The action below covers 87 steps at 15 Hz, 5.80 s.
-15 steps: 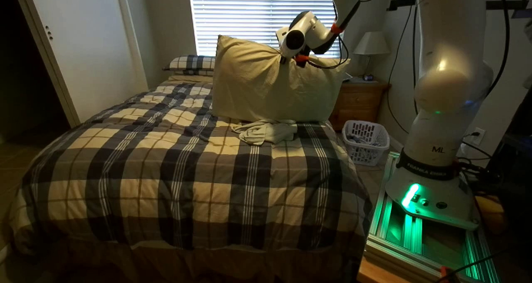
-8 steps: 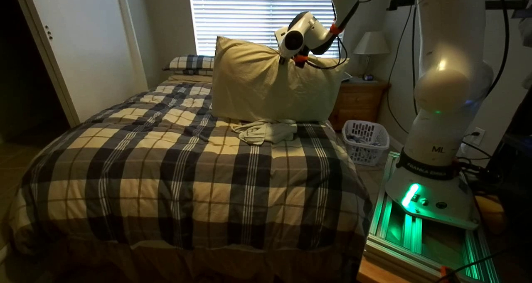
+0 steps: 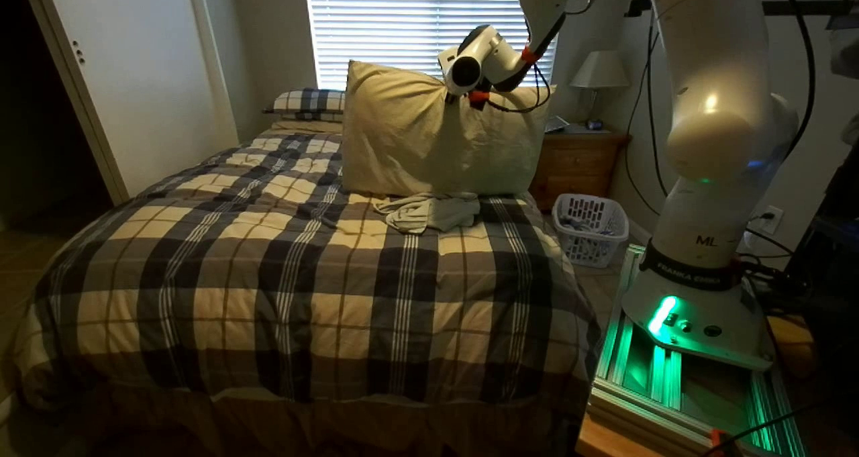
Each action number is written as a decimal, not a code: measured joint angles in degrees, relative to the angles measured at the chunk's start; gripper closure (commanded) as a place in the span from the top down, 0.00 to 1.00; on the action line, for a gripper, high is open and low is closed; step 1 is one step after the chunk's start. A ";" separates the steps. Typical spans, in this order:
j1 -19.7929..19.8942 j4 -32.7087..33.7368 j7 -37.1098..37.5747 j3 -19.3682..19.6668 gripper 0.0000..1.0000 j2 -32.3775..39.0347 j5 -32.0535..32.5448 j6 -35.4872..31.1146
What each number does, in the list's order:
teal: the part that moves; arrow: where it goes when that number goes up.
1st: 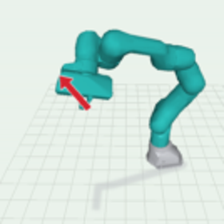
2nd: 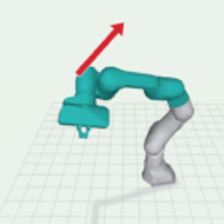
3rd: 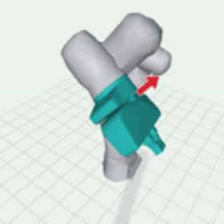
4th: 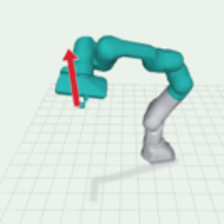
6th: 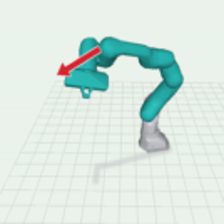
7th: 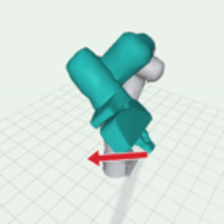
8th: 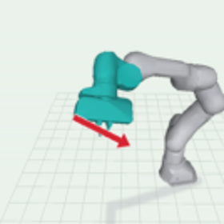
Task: Turn the pillow over, then put the towel on the pillow
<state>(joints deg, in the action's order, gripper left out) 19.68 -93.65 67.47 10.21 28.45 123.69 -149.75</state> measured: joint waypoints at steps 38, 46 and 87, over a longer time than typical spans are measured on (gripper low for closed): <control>6.91 8.89 -56.93 -7.04 1.00 9.30 -63.05 0.14; 5.55 2.25 -87.06 -8.86 1.00 9.18 -95.05 6.17; 4.34 15.63 -116.67 -12.91 0.17 27.96 -122.08 17.30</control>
<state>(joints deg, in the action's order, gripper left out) 24.02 -78.02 -49.20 -2.70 56.41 1.60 -132.45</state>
